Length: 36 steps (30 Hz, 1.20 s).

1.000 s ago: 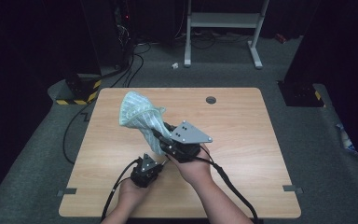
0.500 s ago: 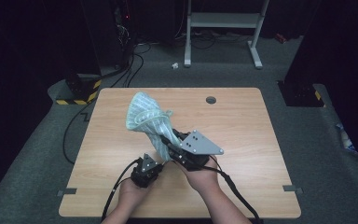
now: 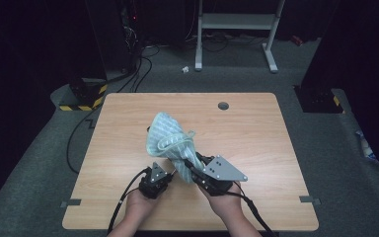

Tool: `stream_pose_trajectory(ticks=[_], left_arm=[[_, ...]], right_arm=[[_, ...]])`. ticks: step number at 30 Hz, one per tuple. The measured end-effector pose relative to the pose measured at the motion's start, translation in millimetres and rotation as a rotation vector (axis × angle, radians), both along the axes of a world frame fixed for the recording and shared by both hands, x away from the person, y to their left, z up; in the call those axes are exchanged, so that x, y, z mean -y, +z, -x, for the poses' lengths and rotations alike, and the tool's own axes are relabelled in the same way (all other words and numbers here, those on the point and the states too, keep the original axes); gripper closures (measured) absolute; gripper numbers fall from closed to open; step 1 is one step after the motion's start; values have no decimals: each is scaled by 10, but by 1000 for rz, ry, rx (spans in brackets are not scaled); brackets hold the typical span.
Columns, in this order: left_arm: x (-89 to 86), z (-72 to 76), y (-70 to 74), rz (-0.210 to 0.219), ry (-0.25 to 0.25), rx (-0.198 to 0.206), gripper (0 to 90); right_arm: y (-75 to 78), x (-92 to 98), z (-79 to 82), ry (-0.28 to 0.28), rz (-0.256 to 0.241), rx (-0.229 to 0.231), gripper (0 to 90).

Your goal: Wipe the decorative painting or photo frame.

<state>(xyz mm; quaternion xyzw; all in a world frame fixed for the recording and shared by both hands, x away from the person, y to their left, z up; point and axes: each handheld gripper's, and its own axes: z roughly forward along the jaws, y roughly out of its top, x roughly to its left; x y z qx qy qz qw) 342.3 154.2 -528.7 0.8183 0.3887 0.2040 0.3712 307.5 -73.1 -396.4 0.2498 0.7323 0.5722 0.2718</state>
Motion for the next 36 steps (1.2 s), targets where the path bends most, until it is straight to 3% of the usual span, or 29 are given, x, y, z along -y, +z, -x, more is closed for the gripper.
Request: stream_pose_trajectory(ticks=[7, 15, 18, 23, 32, 36], left_arm=[[6, -2, -2, -4, 6, 6, 886], [2, -6, -2, 1, 9, -2, 885], [7, -1, 1, -15, 9, 8, 885], [5, -4, -2, 1, 11, 0, 884], [3, -5, 0, -4, 10, 3, 884], [-3, -10, -1, 4, 8, -5, 884]], right_arm=[[-357, 215, 95, -38, 16, -44, 695], [-625, 401, 91, -74, 59, -124, 698], [-669, 449, 72, -74, 47, -151, 695], [-588, 449, 60, -63, 29, -155, 691], [-183, 233, -7, -23, -12, -69, 688], [-131, 159, -43, -14, -5, -59, 690]])
